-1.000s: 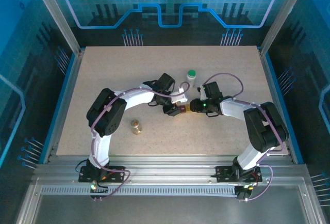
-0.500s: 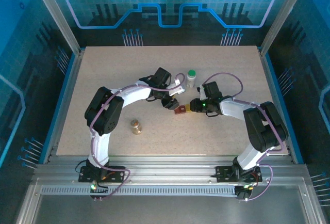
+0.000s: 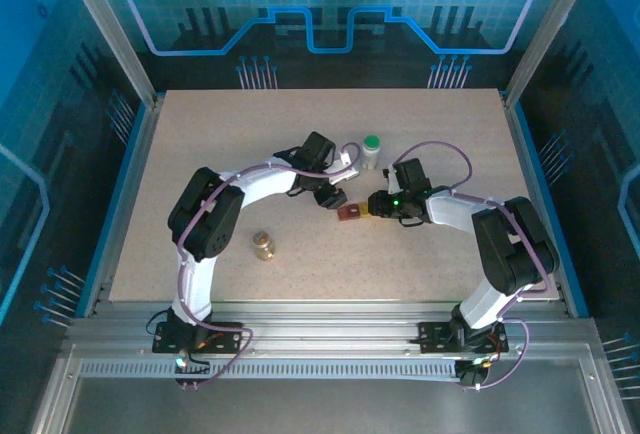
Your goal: Sort the pills into containers
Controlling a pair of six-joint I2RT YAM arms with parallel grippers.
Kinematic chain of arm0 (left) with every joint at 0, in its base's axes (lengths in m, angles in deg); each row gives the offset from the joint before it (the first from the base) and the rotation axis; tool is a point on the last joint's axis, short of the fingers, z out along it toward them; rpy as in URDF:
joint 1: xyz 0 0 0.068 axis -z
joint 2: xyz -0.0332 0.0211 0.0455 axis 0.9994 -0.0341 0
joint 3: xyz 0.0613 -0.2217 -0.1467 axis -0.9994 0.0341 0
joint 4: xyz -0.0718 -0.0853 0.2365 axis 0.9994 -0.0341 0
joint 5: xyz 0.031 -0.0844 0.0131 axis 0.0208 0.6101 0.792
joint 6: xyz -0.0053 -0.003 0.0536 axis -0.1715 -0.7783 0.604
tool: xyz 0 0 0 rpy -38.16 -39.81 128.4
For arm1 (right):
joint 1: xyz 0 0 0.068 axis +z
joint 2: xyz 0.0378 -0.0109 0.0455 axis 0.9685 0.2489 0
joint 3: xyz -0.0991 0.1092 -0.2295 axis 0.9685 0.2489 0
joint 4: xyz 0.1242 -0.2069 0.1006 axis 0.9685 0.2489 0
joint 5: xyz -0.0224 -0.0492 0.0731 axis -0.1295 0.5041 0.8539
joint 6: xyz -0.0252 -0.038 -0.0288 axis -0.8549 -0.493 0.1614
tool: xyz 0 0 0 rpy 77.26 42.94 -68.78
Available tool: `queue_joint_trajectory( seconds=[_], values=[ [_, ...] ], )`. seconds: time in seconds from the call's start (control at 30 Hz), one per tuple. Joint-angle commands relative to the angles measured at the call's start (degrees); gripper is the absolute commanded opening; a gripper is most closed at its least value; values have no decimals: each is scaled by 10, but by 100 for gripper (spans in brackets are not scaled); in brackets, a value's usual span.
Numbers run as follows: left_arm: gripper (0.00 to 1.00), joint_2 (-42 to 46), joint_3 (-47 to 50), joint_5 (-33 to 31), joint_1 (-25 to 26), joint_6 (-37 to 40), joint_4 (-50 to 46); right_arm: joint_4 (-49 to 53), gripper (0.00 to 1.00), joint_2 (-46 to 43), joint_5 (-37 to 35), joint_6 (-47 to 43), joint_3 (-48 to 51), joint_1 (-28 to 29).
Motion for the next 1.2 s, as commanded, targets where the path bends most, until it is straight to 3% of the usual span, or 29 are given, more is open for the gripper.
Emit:
queue_joint_trajectory(
  seconds=[0.0, 0.13, 0.3, 0.43, 0.57, 0.9, 1.17],
  values=[
    [62, -11, -27, -20, 4, -8, -23, 27, 37, 21, -32, 32, 30, 10],
    [63, 5, -50, -38, 5, -57, -28, -5, 37, 9, -39, 77, 59, 14],
    [66, 44, -96, -30, 5, -182, -49, -43, 37, -6, -46, 132, 86, 17],
    [69, 134, -7, -20, 6, -234, 50, -45, 37, -6, -45, 148, 78, 21],
    [68, 234, 69, -67, 6, -278, 94, -45, 37, -8, -52, 165, 66, 27],
    [71, 474, 268, -280, 5, -396, 89, -40, 37, 24, -77, 189, -1, 60],
    [72, 553, 336, -306, 5, -454, 53, -36, 37, 60, -94, 181, -69, 74]
  ],
)
